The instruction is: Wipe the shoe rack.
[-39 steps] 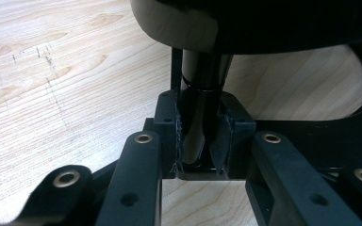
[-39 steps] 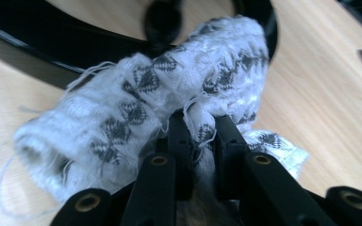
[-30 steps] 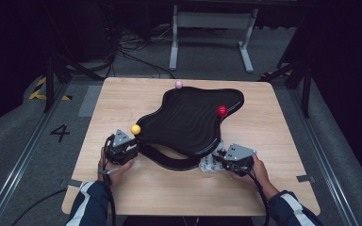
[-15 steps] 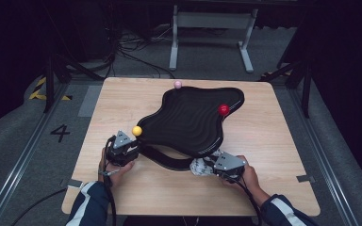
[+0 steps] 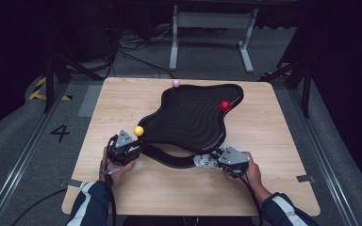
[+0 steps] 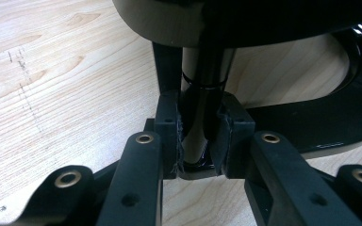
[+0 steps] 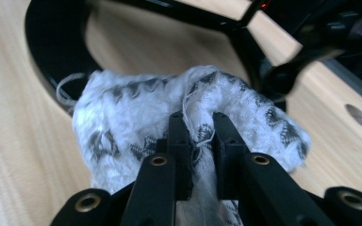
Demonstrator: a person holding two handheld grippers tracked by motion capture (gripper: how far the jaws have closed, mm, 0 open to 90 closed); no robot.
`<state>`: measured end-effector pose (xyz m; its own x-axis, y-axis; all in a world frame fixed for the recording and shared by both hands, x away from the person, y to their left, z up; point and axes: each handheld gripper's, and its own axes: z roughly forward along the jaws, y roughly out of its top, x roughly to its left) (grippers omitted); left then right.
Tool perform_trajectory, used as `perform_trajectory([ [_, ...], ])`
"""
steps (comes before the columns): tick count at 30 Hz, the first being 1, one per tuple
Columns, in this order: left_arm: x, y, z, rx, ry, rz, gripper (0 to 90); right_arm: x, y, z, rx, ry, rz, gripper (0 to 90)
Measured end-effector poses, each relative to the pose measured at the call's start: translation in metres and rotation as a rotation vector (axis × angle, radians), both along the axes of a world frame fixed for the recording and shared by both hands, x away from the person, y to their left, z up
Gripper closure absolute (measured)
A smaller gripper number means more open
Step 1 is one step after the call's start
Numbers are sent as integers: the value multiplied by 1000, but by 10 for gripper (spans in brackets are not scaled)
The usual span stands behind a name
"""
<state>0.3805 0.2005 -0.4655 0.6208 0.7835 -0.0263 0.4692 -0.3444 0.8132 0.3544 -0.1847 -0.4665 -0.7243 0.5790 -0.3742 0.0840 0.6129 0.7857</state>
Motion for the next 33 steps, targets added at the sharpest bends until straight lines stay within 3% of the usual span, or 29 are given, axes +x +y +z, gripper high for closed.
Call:
perform_trajectory([
  [3, 0, 0, 0, -7, 8, 2, 737, 1, -7, 8, 25, -32, -30, 805],
  [4, 0, 0, 0, -1, 2, -4, 736, 1, -11, 13, 61, -41, -47, 804],
  [9, 0, 1, 0, -5, 10, -3, 735, -1, -26, 35, 145, -106, -88, 803],
  [11, 0, 1, 0, -11, 13, 1, 734, -2, -31, 45, 171, -140, -96, 803],
  [14, 0, 1, -2, -30, 14, 2, 733, -5, -36, 59, 247, -177, -105, 801],
  [15, 0, 1, -2, -32, 20, 5, 731, -5, -36, 61, 250, -181, -104, 801],
  [18, 0, 2, -2, -36, 18, 5, 730, -5, -32, 59, 239, -178, -97, 801],
  [25, 1, 2, -3, -42, 16, 0, 729, 4, -22, 35, 150, -116, -80, 791],
  [33, 1, 1, -3, -31, 13, -10, 730, 16, -19, 2, 73, 15, -85, 789],
])
